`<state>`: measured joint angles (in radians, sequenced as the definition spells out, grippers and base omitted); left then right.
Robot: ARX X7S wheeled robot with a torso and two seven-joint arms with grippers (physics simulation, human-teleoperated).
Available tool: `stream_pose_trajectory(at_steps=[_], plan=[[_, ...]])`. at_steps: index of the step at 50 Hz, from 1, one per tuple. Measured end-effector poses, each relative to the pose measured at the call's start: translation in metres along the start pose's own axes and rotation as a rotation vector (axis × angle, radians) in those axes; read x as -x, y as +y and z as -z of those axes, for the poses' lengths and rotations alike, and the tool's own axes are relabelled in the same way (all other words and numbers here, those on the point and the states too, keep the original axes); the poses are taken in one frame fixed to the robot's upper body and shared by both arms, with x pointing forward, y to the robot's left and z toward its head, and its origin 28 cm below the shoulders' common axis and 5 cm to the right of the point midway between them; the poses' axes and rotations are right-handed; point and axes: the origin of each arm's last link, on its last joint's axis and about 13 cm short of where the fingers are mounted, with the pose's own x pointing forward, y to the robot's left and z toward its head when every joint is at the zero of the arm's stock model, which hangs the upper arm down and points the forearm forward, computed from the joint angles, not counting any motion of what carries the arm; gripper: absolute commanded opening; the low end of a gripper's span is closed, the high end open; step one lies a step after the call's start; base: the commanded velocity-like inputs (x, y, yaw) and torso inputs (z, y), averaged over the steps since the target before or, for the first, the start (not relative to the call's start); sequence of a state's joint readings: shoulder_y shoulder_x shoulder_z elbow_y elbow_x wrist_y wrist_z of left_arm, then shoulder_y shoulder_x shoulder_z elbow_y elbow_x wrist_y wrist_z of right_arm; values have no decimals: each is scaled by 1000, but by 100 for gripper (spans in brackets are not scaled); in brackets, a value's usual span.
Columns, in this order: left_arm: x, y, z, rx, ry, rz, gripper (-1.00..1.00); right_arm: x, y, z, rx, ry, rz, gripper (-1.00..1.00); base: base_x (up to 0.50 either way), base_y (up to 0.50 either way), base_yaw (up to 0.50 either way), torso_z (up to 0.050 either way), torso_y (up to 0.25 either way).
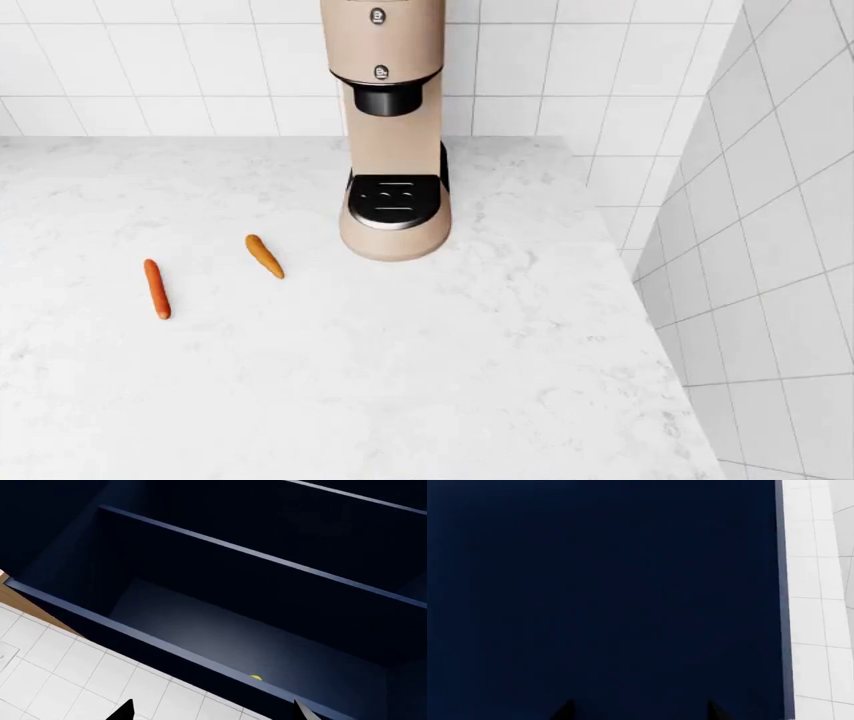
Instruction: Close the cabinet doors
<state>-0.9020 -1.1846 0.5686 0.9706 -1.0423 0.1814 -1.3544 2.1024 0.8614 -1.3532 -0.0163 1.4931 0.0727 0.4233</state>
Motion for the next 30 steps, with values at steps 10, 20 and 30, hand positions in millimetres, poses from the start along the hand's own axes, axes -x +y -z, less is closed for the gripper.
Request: stream_pose_trajectory(at_steps=[10, 20, 30], plan=[[-1, 1, 0, 1, 7, 0, 100, -16, 3, 5, 9, 24, -30, 100, 0, 0, 1, 1, 0], [-3, 2, 0, 3, 16, 0, 100, -35, 5, 12, 11, 50, -61, 100, 0, 0, 3, 1, 0], [-9, 4, 3, -1, 27, -5, 100, -58, 4, 23, -3, 82, -89, 100, 0, 0, 1, 1, 0]])
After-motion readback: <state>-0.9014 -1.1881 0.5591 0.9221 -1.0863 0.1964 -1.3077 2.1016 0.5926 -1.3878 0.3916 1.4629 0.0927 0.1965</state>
